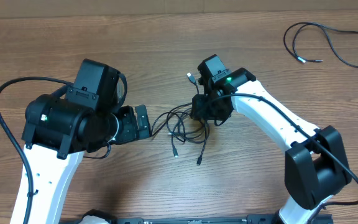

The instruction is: Untangle cables

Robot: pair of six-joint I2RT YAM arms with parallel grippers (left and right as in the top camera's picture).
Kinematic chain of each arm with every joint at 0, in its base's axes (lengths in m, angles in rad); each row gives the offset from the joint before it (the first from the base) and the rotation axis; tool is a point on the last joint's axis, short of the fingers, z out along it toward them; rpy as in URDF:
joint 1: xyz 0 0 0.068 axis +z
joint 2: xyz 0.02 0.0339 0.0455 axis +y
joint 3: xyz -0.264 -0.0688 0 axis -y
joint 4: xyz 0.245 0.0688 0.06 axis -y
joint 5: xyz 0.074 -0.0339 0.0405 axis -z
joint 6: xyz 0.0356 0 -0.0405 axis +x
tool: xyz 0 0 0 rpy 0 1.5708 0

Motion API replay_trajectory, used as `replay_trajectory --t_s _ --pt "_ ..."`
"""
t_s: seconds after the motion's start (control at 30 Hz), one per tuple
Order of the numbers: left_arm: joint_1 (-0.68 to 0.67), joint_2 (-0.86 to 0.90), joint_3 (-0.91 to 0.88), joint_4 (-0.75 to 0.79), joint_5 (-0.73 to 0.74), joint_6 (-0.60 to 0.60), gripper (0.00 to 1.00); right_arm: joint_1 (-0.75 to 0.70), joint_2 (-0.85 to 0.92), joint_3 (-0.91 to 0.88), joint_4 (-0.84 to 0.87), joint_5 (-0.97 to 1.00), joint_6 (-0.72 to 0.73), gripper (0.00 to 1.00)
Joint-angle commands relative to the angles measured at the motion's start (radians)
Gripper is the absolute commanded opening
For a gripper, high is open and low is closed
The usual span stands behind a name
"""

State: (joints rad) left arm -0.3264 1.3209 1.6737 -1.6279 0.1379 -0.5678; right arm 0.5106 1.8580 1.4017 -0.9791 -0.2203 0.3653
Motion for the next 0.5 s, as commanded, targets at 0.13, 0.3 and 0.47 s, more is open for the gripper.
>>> replay_trajectory --t_s 0.13,0.3,0.47 --pt "0.005 0.007 -0.005 -0.005 -0.018 0.06 0.99 0.001 0.002 -0.097 0.029 0.011 -0.017 0.54" --pt "0.005 0.007 -0.005 -0.003 -0.018 0.06 1.0 0.001 0.002 -0.107 0.03 0.01 0.006 0.4" --pt "0.005 0.007 -0.005 -0.005 -0.017 0.06 0.99 0.001 0.002 -0.107 0.044 -0.029 0.005 0.35"
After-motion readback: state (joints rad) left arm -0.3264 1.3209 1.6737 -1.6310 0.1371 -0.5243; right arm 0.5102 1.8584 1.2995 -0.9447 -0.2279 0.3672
